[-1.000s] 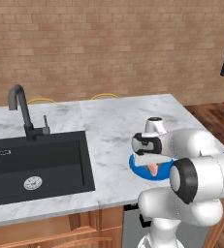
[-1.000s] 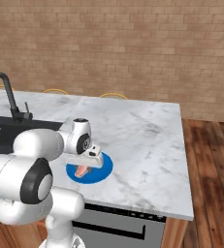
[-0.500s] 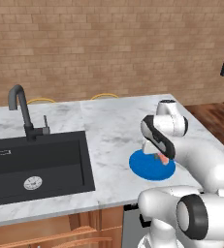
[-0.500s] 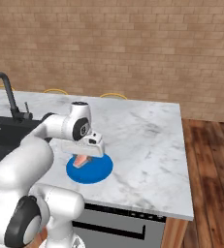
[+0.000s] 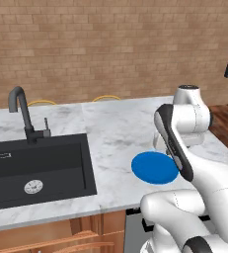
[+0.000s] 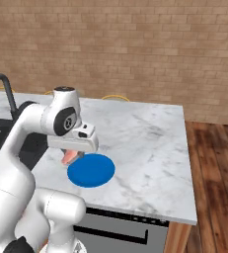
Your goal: Place the steak on the counter behind the older steak on the same shelf of the fridge to maintain FIFO order. Close the fridge door when finished.
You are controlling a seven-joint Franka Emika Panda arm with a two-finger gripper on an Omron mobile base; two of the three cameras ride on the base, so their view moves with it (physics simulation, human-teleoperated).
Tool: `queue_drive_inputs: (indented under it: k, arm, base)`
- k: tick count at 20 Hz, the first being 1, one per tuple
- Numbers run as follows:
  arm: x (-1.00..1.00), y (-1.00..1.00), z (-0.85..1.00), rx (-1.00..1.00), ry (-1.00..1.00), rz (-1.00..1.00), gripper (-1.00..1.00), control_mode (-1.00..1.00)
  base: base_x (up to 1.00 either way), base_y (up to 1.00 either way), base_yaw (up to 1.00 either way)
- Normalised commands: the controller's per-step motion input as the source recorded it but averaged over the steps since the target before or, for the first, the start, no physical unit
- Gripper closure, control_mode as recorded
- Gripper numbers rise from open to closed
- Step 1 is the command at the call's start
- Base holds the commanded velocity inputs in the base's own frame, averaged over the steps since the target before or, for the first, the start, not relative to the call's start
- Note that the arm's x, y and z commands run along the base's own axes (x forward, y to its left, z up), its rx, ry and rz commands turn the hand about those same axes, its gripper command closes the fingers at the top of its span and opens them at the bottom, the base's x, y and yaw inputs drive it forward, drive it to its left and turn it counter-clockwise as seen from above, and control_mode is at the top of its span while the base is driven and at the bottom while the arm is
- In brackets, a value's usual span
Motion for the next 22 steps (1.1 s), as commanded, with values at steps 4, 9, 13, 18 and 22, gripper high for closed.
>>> queue_drive_inputs:
  k: [4,9,13,18,22]
  arm:
    - [-0.45,0.42,0.54,0.0,0.0,0.0,1.0,-1.0]
    - [-0.06,0.29,0.02,-0.03,0.0,0.0,1.0,-1.0]
    - [-0.08,-0.07,0.0,0.0,-0.03,-0.03,1.0,-1.0]
    - [-0.09,-0.08,0.0,0.0,-0.01,-0.03,1.0,1.0]
    - [0.0,0.0,0.0,0.0,0.0,0.0,1.0,1.0]
  base:
    - [0.0,0.0,0.0]
    - [0.0,0.0,0.0]
    - [0.0,0.0,0.0]
    - [-0.7,-0.59,-0.2]
    - [-0.86,-0.94,-0.39]
